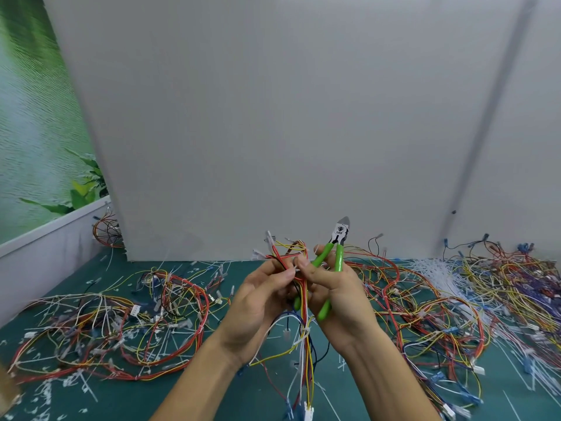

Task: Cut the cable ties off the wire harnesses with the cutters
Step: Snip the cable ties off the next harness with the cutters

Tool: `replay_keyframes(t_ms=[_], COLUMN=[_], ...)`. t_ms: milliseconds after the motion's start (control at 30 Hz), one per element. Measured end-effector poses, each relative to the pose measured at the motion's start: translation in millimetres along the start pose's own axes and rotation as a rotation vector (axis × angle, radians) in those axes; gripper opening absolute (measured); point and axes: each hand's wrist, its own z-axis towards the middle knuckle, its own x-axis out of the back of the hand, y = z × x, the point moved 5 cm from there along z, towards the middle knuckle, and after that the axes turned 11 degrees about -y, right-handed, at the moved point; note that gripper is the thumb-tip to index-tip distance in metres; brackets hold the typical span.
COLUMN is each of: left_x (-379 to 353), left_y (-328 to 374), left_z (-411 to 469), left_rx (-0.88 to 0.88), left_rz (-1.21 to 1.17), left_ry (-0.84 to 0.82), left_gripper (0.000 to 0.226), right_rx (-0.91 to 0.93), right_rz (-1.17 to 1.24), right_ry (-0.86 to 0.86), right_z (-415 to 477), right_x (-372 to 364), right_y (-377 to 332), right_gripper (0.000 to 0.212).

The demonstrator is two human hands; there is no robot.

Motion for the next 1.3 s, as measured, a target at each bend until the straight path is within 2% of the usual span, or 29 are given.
replay_keyframes(t_ms=[167, 267, 433, 533, 600, 700, 767, 833, 933, 1100, 1300], left_x=[0.2, 2.4, 7.8, 8.4, 7.1, 7.9, 8.1, 6.8, 6.6, 17.6, 39.2], left_y=[3.5, 2.0, 0.4, -0.6, 0.8, 3.7, 5.2, 6.0, 5.3, 6.4, 13.9], left_z=[0.7, 0.3, -0.9, -0.1, 0.1, -0.6, -0.6, -0.3, 0.2, 3.1, 2.7], left_rx=[-0.055, -0.088, -0.059, -0.026, -0.025, -0.034, -0.037, -0.027, -0.011, -0.065, -0.142], left_rz=[0.011, 0.014, -0.026, -0.041, -0.045, -0.042, -0.040, -0.056, -0.069, -0.059, -0.063], left_ry=[0.057, 0.105, 0.092, 0.087, 0.082, 0.095, 0.057, -0.005, -0.035, 0.119, 0.282], left_gripper=[0.026, 0.010, 0.013, 0.017, 0.018, 0.013, 0.008, 0.013, 0.018, 0.008, 0.026], right_rx=[0.005, -0.058, -0.123, -0.126, -0.128, -0.086, -0.028, 0.008, 0.030, 0.066, 0.109], right_rz=[-0.012, -0.028, -0.035, -0.074, -0.231, -0.641, -0.829, -0.964, -1.064, -1.142, -1.417], right_ry=[-0.016, -0.053, -0.126, -0.106, -0.041, 0.067, 0.082, 0.071, 0.053, 0.050, -0.112], right_z=[2.0, 3.2, 4.0, 3.4, 1.8, -2.2, -3.4, -3.4, -2.9, -5.9, -11.7], right_x=[4.1, 5.9, 6.1, 6.3, 9.5, 14.8, 15.6, 15.4, 15.1, 20.6, 21.9], right_y=[-7.7, -8.4, -6.5, -5.4, -7.4, -18.4, -25.6, -28.6, -29.0, -39.0, -48.0], right_gripper=[0.047, 0.040, 0.029, 0.037, 0.038, 0.032, 0.031, 0.029, 0.028, 0.020, 0.010])
